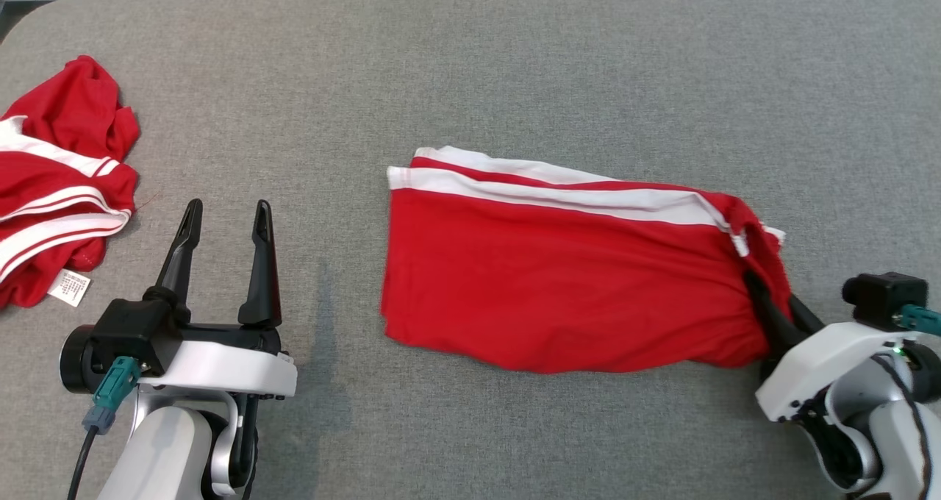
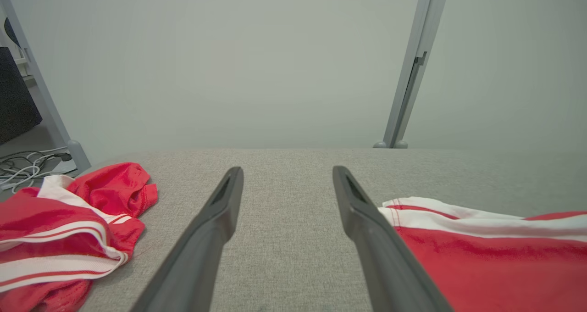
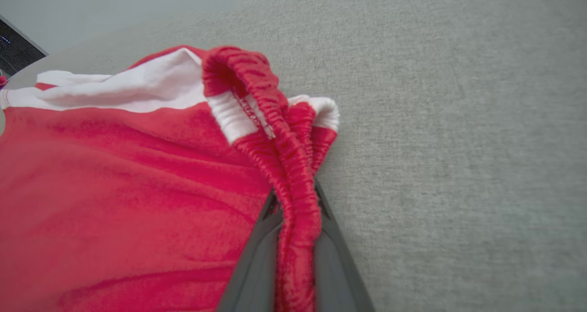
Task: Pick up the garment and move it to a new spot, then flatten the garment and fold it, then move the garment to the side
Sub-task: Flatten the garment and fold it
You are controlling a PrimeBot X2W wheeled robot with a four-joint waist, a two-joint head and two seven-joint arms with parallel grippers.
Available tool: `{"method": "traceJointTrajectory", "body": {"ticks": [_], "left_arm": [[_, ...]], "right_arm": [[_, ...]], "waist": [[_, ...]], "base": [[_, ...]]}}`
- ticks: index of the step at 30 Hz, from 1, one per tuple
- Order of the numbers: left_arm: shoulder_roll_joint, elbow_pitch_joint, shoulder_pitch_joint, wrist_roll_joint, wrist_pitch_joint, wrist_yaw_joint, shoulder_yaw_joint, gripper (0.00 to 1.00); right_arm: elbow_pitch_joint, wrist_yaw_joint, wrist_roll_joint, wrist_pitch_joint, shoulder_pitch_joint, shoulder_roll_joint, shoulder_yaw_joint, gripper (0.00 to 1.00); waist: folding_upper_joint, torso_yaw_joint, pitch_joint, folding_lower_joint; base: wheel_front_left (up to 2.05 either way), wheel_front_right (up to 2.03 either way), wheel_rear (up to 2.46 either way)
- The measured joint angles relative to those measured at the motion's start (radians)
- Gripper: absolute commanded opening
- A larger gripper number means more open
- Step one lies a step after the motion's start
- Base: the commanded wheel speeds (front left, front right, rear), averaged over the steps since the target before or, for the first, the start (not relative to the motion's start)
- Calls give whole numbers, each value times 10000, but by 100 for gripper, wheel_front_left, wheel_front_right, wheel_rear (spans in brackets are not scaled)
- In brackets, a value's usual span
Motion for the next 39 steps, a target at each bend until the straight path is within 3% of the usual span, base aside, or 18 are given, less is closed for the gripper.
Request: {"method": "traceJointTrajectory", "body": {"ticks": [9,19,25,28,39], "left_arm": [[-84,-33,1,90,0,-21,136,100],[-203,-6,-3,182,0,-105,140,100],[-337,40,-158,257,0,-192,100,100],[-410,50,-204,270,0,-259,96,100],[-838,63,-366,428,-15,-454,171,100]], "right_arm": [[-616,-46,1064,548,108,-719,12,0],[-2869,-46,4798,2685,-90,-849,257,0],[-3342,-48,6376,3726,-633,-274,476,0],[-3260,-48,6512,3960,-1013,73,915,0],[-1325,-48,6725,3684,-2438,976,2646,0]], "waist": [[0,-206,16,-1],[0,-328,32,0],[0,-116,62,0],[0,40,106,0],[0,761,524,0]], "base": [[0,0,0],[0,0,0],[0,0,0],[0,0,0],[0,0,0]]}}
